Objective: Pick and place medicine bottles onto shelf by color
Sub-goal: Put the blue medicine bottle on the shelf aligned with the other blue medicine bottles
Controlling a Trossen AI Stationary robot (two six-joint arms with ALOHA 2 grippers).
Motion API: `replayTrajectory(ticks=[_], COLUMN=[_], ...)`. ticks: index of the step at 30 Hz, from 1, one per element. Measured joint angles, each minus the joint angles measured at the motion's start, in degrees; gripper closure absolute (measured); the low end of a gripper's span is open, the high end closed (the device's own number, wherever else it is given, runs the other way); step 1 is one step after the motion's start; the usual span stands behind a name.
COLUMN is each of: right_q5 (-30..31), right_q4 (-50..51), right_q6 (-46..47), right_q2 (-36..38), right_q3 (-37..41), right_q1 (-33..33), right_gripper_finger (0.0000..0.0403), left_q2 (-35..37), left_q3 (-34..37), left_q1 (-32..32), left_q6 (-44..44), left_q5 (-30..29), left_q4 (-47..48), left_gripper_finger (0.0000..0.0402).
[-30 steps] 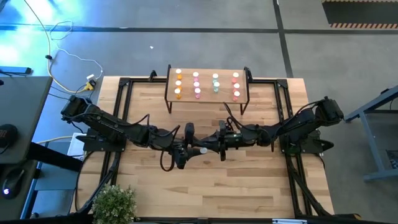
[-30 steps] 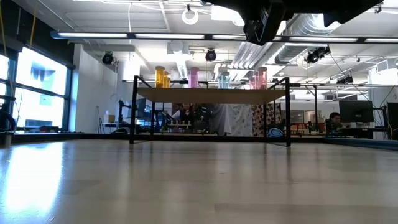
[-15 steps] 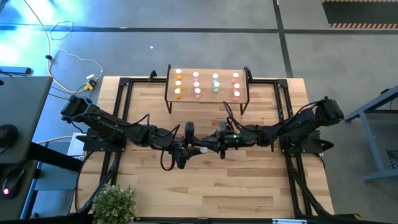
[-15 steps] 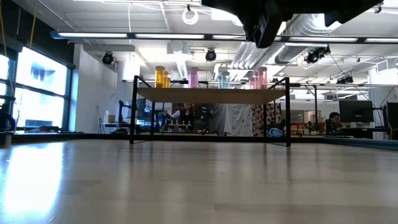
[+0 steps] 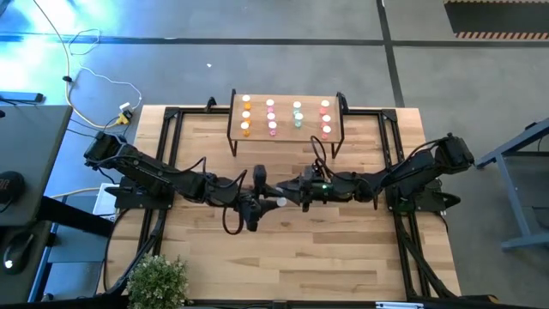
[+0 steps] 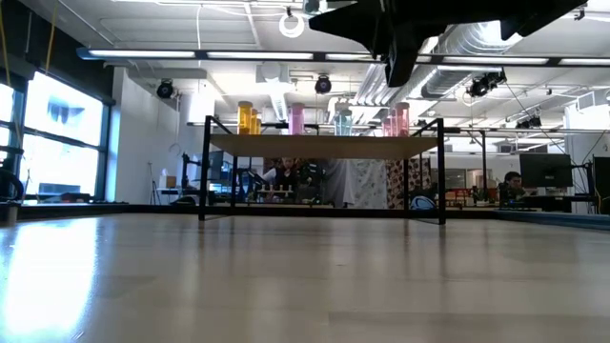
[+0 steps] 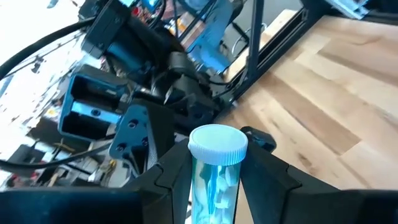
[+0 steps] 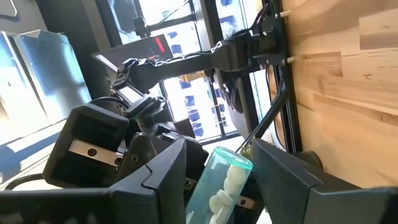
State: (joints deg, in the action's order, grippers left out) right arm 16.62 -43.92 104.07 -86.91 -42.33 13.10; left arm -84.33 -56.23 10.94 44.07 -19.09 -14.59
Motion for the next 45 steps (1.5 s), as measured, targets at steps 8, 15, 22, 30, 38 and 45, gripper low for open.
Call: replayTrajectory(ticks=[8, 15, 22, 30, 38, 45], right_q5=[2.8, 6.1, 10.1, 14.9, 15.4, 10.5], right_q4=[0.6, -0.1, -0.9, -1.0, -1.0, 1.9], right_q6=[-1.1, -2.8, -12.2, -25.5, -49.7, -76.3], right_q2=[0.0, 0.0, 1.2, 5.3, 13.3, 20.5], right_q3=[0.0, 0.0, 0.0, 0.0, 0.0, 0.0], right_q1=[0.2, 0.2, 0.2, 0.2, 0.1, 0.0], right_gripper_finger=[0.0229, 0.0229, 0.0229, 0.0229, 0.0229, 0.0229], left_q2=[1.4, 4.5, 8.5, 13.7, 18.3, 19.4], left_q3=[0.0, 0.0, 0.0, 0.0, 0.0, 0.0], left_q1=[0.0, 0.0, 0.0, 0.0, 0.0, 0.0], left_q6=[-2.0, -3.5, -9.4, -14.9, -27.6, -41.1], left_q5=[-2.6, -4.6, -8.1, -8.2, -8.1, -3.9], left_q4=[0.1, 0.2, 1.6, 3.3, 3.2, 3.3], left_gripper_finger=[0.0287, 0.0287, 0.0287, 0.0287, 0.0287, 0.0287])
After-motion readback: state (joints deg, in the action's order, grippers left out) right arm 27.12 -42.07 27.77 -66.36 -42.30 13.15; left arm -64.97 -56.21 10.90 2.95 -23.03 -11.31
